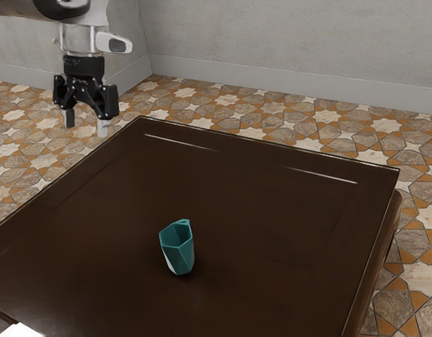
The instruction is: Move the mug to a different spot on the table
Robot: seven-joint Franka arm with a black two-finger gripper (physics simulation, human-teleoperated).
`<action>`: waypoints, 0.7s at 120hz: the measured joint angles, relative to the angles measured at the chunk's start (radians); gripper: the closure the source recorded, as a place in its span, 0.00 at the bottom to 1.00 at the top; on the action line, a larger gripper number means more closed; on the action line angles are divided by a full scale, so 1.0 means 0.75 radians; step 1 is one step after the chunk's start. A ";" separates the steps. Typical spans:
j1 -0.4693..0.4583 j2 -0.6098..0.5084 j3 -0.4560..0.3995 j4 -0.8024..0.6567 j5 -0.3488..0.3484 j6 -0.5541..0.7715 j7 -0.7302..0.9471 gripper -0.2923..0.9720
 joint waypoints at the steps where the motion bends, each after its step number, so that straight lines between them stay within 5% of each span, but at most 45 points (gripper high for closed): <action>1: 0.001 0.000 0.000 -0.002 0.000 0.021 0.001 0.23; 29: 0.024 0.004 -0.004 0.015 0.003 0.366 0.020 0.23; 84: 0.002 0.282 -0.223 -0.018 0.010 0.433 0.020 0.23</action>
